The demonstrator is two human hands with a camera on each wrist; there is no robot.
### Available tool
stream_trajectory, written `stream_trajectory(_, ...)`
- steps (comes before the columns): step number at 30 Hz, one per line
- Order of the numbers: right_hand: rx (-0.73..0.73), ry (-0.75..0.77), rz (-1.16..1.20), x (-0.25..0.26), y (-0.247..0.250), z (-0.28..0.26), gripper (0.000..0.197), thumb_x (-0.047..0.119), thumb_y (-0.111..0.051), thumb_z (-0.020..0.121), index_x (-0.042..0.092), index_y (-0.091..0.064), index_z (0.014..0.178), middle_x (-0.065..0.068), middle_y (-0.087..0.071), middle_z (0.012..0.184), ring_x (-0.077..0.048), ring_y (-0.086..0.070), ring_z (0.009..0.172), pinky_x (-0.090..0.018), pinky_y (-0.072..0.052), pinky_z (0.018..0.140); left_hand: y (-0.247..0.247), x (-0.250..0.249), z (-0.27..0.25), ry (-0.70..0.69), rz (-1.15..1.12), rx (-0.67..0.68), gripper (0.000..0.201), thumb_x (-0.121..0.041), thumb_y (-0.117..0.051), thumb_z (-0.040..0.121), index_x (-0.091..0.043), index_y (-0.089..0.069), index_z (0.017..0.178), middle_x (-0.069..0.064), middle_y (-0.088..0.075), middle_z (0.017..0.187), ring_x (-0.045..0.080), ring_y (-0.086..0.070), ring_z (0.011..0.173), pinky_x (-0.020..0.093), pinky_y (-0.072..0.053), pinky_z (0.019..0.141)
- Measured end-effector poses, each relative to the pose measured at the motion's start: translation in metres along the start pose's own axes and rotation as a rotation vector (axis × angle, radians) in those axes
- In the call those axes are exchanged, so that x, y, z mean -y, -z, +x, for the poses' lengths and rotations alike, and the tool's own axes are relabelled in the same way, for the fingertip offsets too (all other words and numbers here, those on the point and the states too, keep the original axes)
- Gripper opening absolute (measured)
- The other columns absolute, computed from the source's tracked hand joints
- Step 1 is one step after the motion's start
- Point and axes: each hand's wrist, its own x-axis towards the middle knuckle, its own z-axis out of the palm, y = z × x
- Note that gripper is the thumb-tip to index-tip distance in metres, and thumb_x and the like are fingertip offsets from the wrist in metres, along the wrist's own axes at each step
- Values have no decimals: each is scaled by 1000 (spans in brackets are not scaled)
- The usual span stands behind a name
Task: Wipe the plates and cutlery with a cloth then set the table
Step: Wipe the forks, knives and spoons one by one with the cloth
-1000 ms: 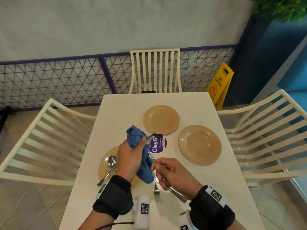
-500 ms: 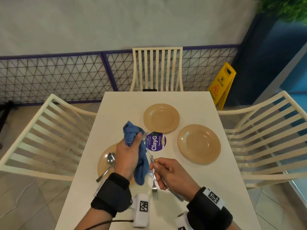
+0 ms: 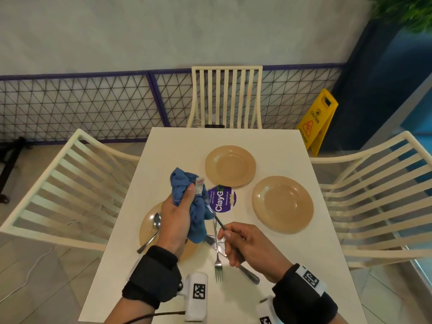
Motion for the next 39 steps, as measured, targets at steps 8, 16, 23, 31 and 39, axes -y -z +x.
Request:
stream_trajectory(8,-35,25,108,2,-3,4,22,13,-43,106,3,-63,106,-11,-59,72,-17,-56,52,-25,-46,50,1,4,-5,119,-42,9,45,-49,-56,97,-8,-68,112,15,-73,105,31,-67,101,46,-50,91)
stream_trajectory(16,-13,1,-116,7,7,24,24,21,-50,103,8,-69,99,-14,-72,87,-24,-69,77,-42,-60,79,-14,19,-19,70,127,180,24,-36,-65,95,-15,-70,108,7,-76,98,21,-73,94,40,-58,84)
stream_trajectory(23,-218,163,-15,29,27,42,21,29,-54,102,24,-68,117,1,-71,111,-18,-68,104,-37,-59,89,-9,23,-15,-57,440,390,24,-47,-60,96,-26,-70,92,1,-75,86,17,-71,78,31,-56,73)
stream_trajectory(31,-470,233,19,44,42,61,16,15,-59,99,16,-74,94,-5,-76,87,-21,-68,80,-33,-57,76,-8,37,-29,-80,568,433,27,-37,-61,98,-19,-61,79,-3,-64,65,5,-58,60,19,-48,61)
stream_trajectory(39,-431,230,23,32,28,74,15,12,-59,98,9,-73,92,-16,-73,83,-16,-64,69,-38,-58,75,-13,17,-12,-111,539,350,30,-41,-59,98,-16,-63,82,11,-63,65,19,-54,55,33,-46,55)
